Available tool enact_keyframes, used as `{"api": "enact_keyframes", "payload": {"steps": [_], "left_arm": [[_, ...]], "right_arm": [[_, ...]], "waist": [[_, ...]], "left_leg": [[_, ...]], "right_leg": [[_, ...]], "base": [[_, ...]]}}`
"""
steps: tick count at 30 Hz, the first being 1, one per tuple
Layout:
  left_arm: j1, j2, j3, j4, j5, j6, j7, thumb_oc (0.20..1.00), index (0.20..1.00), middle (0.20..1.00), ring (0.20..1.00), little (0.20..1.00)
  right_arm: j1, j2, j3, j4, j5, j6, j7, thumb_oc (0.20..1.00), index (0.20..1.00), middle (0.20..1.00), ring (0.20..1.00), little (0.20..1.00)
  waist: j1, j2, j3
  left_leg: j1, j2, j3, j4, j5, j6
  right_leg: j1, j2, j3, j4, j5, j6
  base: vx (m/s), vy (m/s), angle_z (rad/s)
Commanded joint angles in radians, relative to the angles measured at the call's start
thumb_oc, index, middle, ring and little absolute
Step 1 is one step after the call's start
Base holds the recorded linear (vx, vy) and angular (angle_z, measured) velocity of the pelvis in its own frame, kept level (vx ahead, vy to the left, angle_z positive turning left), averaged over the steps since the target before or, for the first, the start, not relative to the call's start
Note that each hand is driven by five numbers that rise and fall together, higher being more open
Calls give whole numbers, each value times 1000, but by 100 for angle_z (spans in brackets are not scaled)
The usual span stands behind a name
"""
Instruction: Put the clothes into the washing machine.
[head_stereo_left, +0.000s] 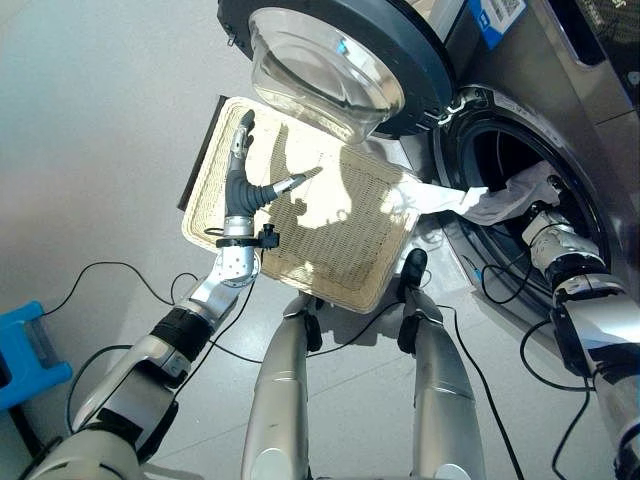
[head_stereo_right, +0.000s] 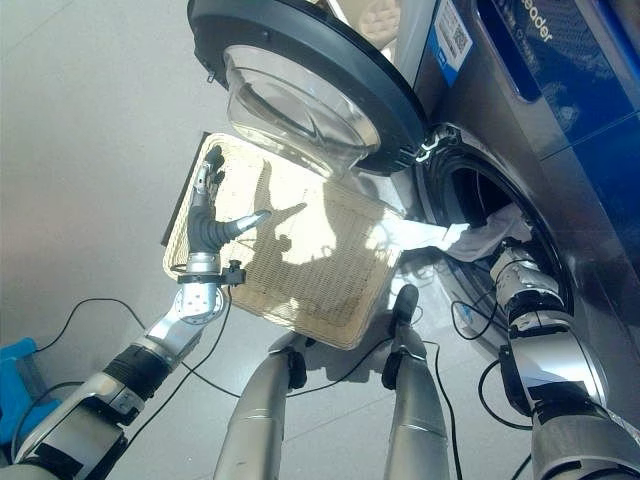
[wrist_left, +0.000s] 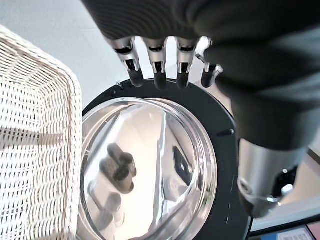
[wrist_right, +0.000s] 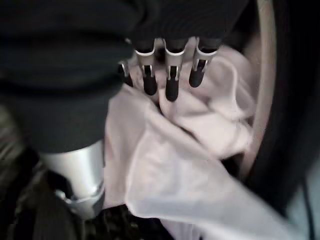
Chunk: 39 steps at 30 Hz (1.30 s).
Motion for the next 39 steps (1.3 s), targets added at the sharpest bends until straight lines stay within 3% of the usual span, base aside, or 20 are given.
{"api": "enact_keyframes", "payload": {"steps": [1,4,8,14,17,20,28,39], "left_arm": [[-15,-21,51,-32,40,-69,6,1000,1000,1000,1000,1000],[0,-17,52,-37,62,-92,13,1000,1000,1000,1000,1000],[9,-23,44,-37,70,-98,19,1000,1000,1000,1000,1000],[25,-41,46,-56,93,-101,26,1000,1000,1000,1000,1000],[25,-41,46,-56,93,-101,26,1000,1000,1000,1000,1000],[30,-54,50,-64,106,-95,32,1000,1000,1000,1000,1000],[78,-60,76,-88,123,-91,33,1000,1000,1000,1000,1000],[144,-77,89,-62,177,-97,76,1000,1000,1000,1000,1000]], "right_arm": [[-28,-107,96,-23,-275,99,-12,1000,1000,1000,1000,1000],[14,-103,165,-11,-378,136,25,1000,1000,1000,1000,1000],[35,-93,185,-2,-401,123,19,1000,1000,1000,1000,1000],[93,-53,137,-15,-337,50,-63,1000,1000,1000,1000,1000],[93,-53,137,-15,-337,50,-63,1000,1000,1000,1000,1000],[145,-22,114,-48,-425,39,-155,1000,1000,1000,1000,1000],[279,24,52,-136,-361,-8,-194,1000,1000,1000,1000,1000],[431,60,83,-297,-587,3,-301,1000,1000,1000,1000,1000]], "waist": [[-2,30,-33],[-2,30,-33],[-2,30,-33],[-4,32,-33],[-4,32,-33],[-14,33,-33],[-32,25,-33],[-61,12,-33]], "left_leg": [[16,-50,50,-13,-53,-26],[14,-47,59,-21,-52,-22],[12,-48,57,-20,-55,-20],[17,-51,59,-26,-59,-19],[17,-51,59,-26,-59,-19],[20,-54,63,-30,-63,-18],[25,-51,77,-33,-67,-16],[21,-43,96,-44,-63,-20]], "right_leg": [[-13,-28,-84,162,-118,100],[-16,-28,-85,153,-117,103],[-19,-29,-83,152,-116,105],[-14,-28,-81,144,-117,108],[-14,-28,-81,144,-117,108],[-14,-26,-75,138,-116,111],[-14,-21,-65,133,-116,113],[-22,-8,-50,114,-113,117]], "base": [[0,0,0],[0,0,0],[0,0,0],[0,0,0],[0,0,0],[-8,47,1],[1,13,0],[-2,6,-1]]}}
